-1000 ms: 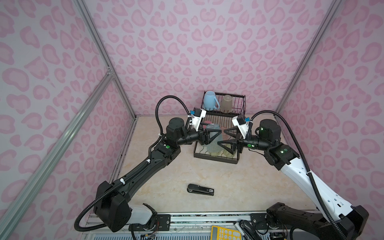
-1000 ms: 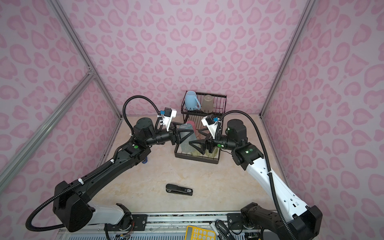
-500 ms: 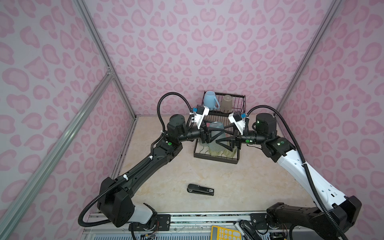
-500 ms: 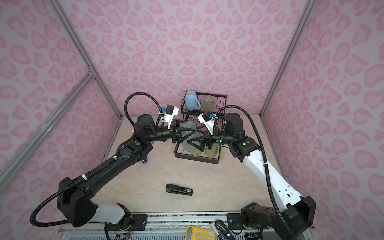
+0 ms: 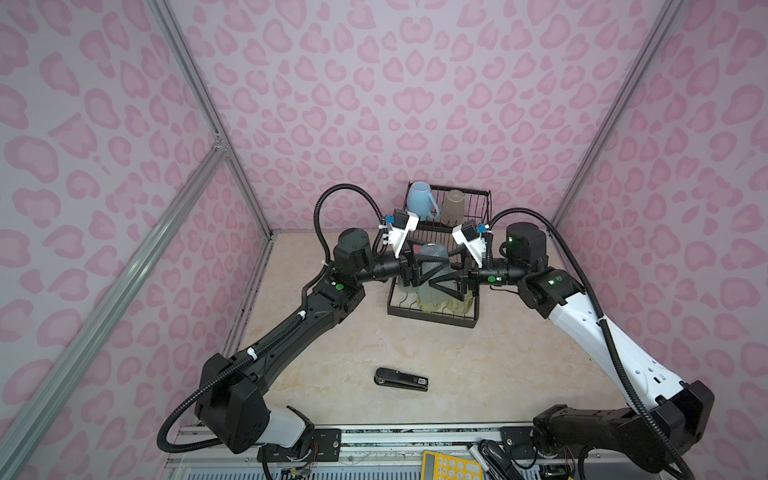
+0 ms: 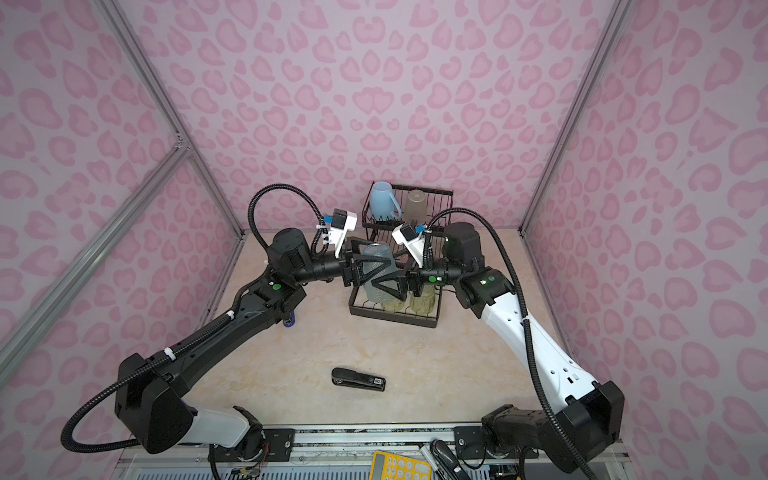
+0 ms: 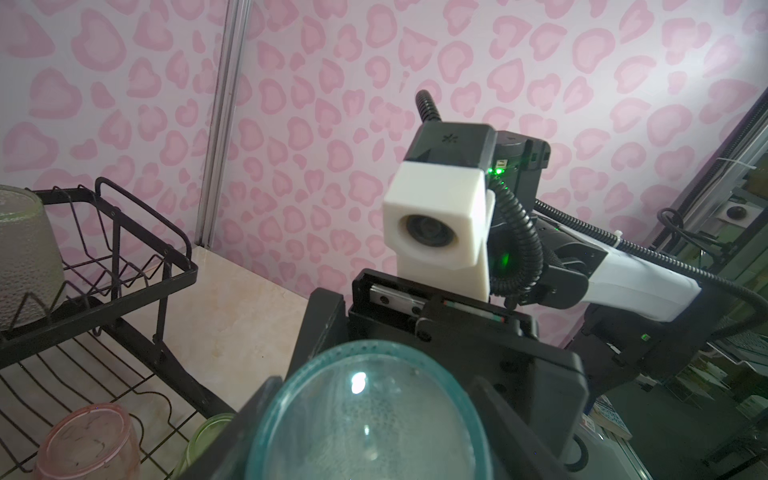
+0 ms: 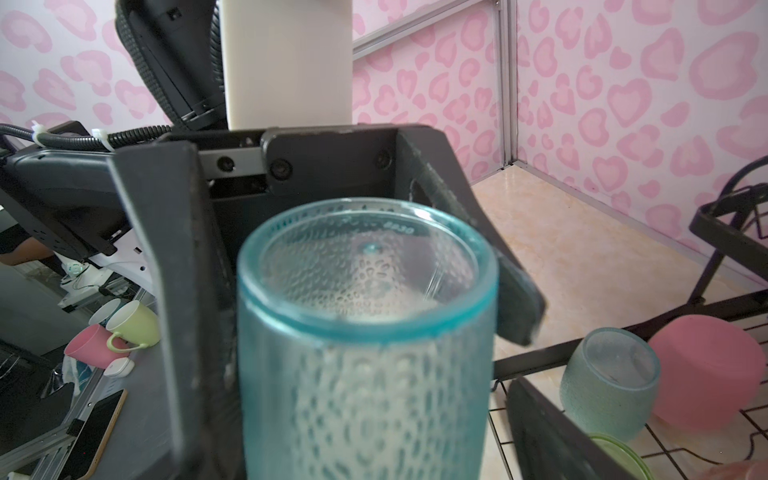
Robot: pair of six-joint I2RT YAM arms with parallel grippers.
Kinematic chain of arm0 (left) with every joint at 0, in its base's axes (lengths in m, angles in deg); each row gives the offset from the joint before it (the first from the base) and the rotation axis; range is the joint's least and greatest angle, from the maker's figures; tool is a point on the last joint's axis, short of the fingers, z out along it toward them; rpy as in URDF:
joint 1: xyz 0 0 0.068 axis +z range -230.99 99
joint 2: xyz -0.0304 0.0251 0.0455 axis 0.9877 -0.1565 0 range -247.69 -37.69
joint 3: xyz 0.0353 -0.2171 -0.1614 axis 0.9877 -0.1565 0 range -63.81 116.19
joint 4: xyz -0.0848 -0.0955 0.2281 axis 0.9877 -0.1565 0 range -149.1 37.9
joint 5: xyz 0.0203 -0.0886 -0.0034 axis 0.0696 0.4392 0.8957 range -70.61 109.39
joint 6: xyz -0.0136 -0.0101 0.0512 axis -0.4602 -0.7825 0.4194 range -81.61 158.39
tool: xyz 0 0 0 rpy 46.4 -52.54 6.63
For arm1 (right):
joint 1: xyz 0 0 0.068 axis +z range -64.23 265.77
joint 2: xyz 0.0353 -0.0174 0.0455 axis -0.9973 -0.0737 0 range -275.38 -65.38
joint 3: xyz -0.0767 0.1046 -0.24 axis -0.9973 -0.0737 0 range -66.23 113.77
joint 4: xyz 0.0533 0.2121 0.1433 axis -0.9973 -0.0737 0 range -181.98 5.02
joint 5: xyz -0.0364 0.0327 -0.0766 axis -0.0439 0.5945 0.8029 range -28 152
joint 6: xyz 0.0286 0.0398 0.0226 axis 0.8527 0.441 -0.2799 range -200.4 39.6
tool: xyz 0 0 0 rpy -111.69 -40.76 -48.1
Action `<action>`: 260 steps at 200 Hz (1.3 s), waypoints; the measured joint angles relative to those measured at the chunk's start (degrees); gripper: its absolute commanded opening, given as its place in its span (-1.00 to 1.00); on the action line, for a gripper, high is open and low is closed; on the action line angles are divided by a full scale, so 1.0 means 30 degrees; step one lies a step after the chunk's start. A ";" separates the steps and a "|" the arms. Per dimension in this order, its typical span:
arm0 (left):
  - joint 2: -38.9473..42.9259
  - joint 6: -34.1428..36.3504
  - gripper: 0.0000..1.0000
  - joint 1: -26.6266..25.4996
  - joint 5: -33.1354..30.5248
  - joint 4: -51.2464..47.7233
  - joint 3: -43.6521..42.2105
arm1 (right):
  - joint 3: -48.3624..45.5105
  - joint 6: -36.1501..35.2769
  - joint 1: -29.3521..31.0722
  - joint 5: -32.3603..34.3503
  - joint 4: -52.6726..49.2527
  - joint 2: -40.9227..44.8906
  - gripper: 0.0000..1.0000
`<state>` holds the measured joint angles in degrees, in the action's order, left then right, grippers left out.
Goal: Load the cups into the dish rack
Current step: 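Open the left gripper and draw back while the right holds the teal cup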
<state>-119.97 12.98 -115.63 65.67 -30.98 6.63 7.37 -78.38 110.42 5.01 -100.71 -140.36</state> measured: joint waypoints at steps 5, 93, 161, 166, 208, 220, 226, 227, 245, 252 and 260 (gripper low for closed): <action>0.0000 -0.0029 -0.13 0.0000 0.0000 0.0000 0.0000 | 0.0036 0.0036 0.0000 -0.0007 0.0007 -0.0007 0.81; 0.0007 -0.0168 -0.13 0.0000 -0.0131 0.0423 -0.0204 | 0.0495 0.0721 0.0459 -0.0517 0.0313 -0.0852 0.53; 0.0015 -0.0073 -0.06 0.0000 -0.0299 0.0466 -0.0248 | 0.0495 0.1035 0.0488 -0.0510 0.0444 -0.0911 0.21; 0.0015 -0.0066 -0.06 0.0000 -0.0306 0.0466 -0.0248 | 0.0495 0.1049 0.0488 -0.0510 0.0459 -0.0918 0.19; -0.0211 0.0036 0.04 0.0029 -0.0372 0.0466 0.0029 | 0.0495 0.1122 0.0415 -0.0437 0.0736 -0.0940 0.08; -0.0328 0.0044 0.08 0.0036 -0.0364 0.0466 0.0168 | 0.0495 0.1180 0.0379 -0.0386 0.0794 -0.0940 0.05; -0.0386 0.0044 0.11 0.0036 -0.0372 0.0459 0.0233 | 0.0495 0.1209 0.0364 -0.0364 0.0838 -0.0940 0.03; -0.0393 0.0044 0.11 0.0036 -0.0372 0.0459 0.0248 | 0.0495 0.1209 0.0357 -0.0364 0.0838 -0.0940 0.02; -0.0466 0.0036 0.21 0.0036 -0.0401 0.0459 0.0313 | 0.0495 0.1268 0.0291 -0.0350 0.0867 -0.0933 -0.05; -0.0474 0.0036 0.25 0.0036 -0.0423 0.0459 0.0313 | 0.0495 0.1275 0.0284 -0.0328 0.0867 -0.0933 -0.07; -0.0474 0.0036 0.28 0.0036 -0.0437 0.0459 0.0313 | 0.0474 0.1282 0.0270 -0.0299 0.0882 -0.0925 -0.09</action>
<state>-121.39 13.09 -115.52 64.36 -29.60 7.57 8.79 -74.53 111.22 4.11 -98.06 -143.14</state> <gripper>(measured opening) 0.689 0.718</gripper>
